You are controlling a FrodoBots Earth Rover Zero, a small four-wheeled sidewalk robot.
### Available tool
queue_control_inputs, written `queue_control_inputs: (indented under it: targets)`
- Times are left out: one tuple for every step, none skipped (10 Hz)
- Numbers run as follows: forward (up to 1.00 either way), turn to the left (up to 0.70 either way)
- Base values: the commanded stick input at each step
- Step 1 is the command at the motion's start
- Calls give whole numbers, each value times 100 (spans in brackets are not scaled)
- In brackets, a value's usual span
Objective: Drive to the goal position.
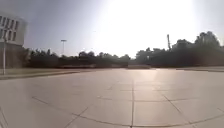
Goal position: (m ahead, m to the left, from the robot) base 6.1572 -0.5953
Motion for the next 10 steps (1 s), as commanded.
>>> queue_control_inputs:
  targets:
    - [10,0]
    - [10,0]
    - [10,0]
    - [10,0]
    - [10,0]
    - [10,0]
    - [10,0]
    - [10,0]
    - [10,0]
    - [10,0]
